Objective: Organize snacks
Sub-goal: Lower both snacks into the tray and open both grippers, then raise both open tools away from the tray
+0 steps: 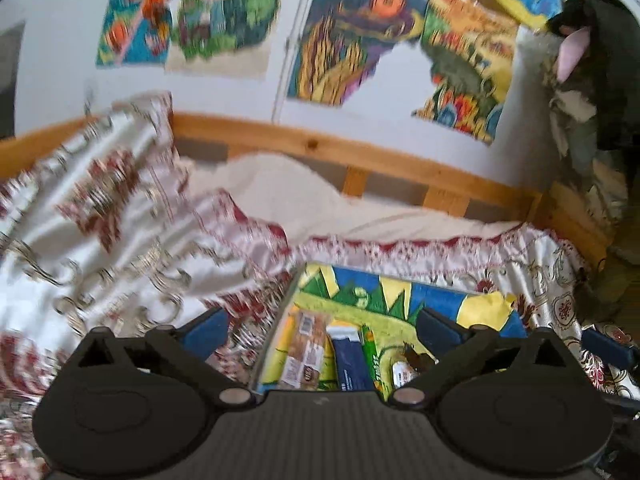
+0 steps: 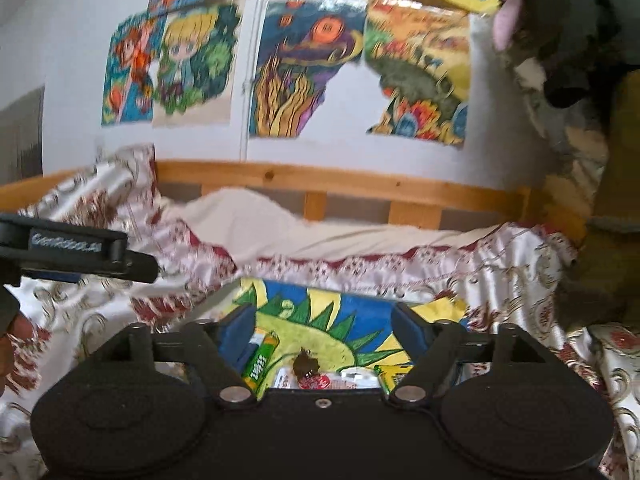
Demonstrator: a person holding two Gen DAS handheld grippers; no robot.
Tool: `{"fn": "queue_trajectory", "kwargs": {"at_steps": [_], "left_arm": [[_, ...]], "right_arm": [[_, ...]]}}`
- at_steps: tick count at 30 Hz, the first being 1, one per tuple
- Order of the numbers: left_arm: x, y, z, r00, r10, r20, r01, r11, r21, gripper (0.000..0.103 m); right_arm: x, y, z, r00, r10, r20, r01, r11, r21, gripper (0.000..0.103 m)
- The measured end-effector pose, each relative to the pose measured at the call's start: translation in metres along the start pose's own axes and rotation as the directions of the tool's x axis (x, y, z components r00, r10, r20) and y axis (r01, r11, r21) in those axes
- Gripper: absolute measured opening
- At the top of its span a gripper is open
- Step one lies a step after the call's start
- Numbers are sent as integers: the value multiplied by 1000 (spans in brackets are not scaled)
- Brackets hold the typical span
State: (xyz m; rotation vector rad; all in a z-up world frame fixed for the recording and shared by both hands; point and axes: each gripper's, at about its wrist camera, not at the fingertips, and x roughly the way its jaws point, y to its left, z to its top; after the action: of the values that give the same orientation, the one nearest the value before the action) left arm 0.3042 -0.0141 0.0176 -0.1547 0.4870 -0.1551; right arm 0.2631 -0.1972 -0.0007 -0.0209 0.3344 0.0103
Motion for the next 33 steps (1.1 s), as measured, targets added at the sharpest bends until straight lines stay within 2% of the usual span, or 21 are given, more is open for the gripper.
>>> {"fn": "queue_trajectory", "kwargs": {"at_steps": [3, 10, 15, 18, 26, 33], "left_arm": [[-24, -3, -6, 999, 16, 28, -17, 999, 28, 102], [-76, -13, -15, 997, -9, 82, 1, 995, 98, 102], [-103, -19, -38, 995, 1, 97, -18, 986, 167, 102], [-115, -23, -51, 996, 18, 84, -35, 977, 208, 102], [-146, -24, -74, 997, 21, 69, -36, 972, 231, 103], [-154, -23, -94, 998, 27, -53, -15, 976, 216, 103]], "right_arm": [[-23, -8, 2, 999, 17, 27, -18, 1000, 26, 90], [-73, -20, 10, 996, 31, 88, -35, 998, 43, 102], [-107, -18, 4, 995, -2, 103, 0, 1000, 27, 102], [-124, -14, -3, 995, -8, 101, 7, 1000, 11, 102], [-170, -4, -28, 995, -39, 95, 44, 998, -47, 102], [-190, 4, -59, 993, -114, -6, 113, 987, -115, 102]]}}
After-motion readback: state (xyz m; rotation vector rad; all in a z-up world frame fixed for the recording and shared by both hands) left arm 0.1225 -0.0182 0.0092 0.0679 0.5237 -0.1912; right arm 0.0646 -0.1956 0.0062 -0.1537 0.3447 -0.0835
